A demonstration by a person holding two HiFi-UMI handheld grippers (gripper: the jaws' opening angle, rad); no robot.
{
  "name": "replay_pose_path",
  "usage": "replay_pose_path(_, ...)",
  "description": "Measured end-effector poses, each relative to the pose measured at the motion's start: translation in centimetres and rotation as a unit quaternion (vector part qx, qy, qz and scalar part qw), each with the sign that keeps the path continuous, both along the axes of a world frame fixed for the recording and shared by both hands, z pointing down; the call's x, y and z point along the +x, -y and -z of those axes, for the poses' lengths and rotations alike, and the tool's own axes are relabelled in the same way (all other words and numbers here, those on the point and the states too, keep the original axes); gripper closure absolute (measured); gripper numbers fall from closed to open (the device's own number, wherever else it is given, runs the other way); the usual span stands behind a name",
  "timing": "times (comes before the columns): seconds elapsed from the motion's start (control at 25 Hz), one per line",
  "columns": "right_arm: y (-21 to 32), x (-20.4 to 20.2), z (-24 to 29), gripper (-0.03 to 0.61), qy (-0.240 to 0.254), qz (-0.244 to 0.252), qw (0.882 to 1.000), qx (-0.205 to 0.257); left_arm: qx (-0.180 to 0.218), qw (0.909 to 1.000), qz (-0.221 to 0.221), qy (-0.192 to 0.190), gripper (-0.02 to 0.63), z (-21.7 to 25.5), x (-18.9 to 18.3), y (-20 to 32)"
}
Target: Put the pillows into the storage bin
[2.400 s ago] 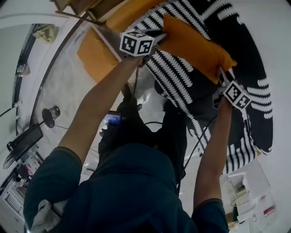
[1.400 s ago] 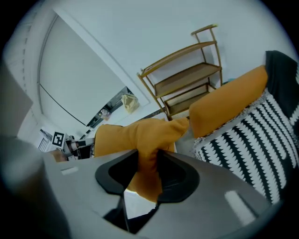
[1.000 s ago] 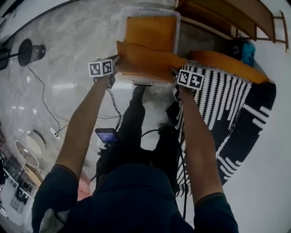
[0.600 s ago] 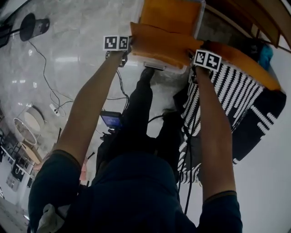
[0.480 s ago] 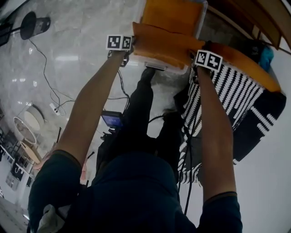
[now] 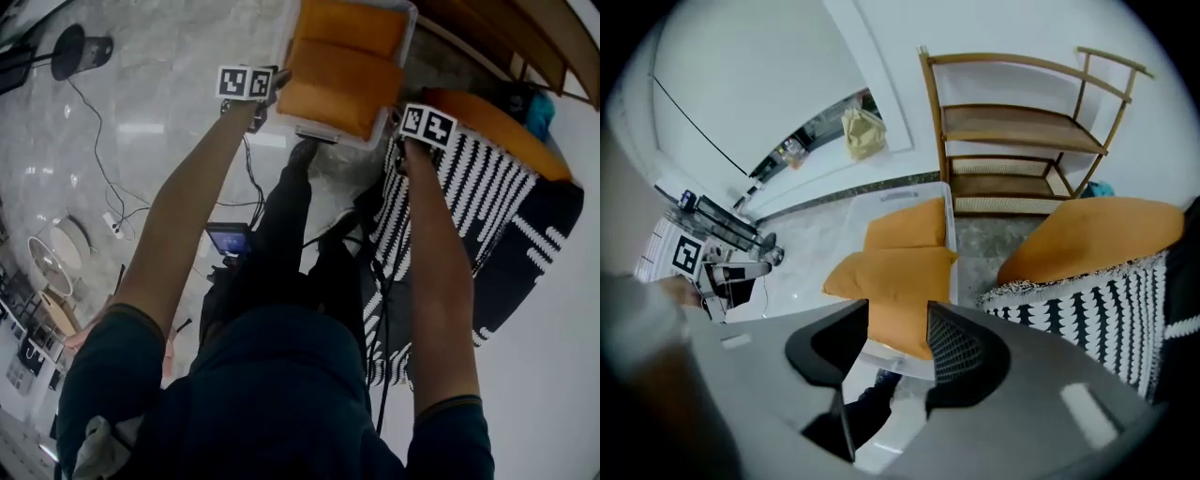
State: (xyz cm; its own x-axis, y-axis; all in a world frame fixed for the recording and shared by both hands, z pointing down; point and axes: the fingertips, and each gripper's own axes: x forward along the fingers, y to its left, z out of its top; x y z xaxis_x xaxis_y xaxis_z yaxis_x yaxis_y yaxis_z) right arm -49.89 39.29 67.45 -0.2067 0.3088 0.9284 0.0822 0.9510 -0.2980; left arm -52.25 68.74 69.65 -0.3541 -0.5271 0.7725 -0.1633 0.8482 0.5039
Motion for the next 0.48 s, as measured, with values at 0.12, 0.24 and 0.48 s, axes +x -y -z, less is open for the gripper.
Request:
replay_pose_path(0.12,0.6,0.3,4.9,0.376,0.043,-0.019,0.998,-0.040,0.008,0.9989,-0.001,0.046,0.494,5.2,-0.3,1.4)
replay_pose_path(0.24,1.6,1.2,10.7,0.379,0.088,-0.039,0.992,-0.080,0.012,0.9951,-0.008,0.098,0.518,11.3,-0.3,2.8)
replay_pose_path(0.48,3.5,4.1,23.9,0.531,0.182,-0.059,0.967,-0.165,0.036,0.9775,-0.002,0.208,0.567,25.5,0.4,5.3)
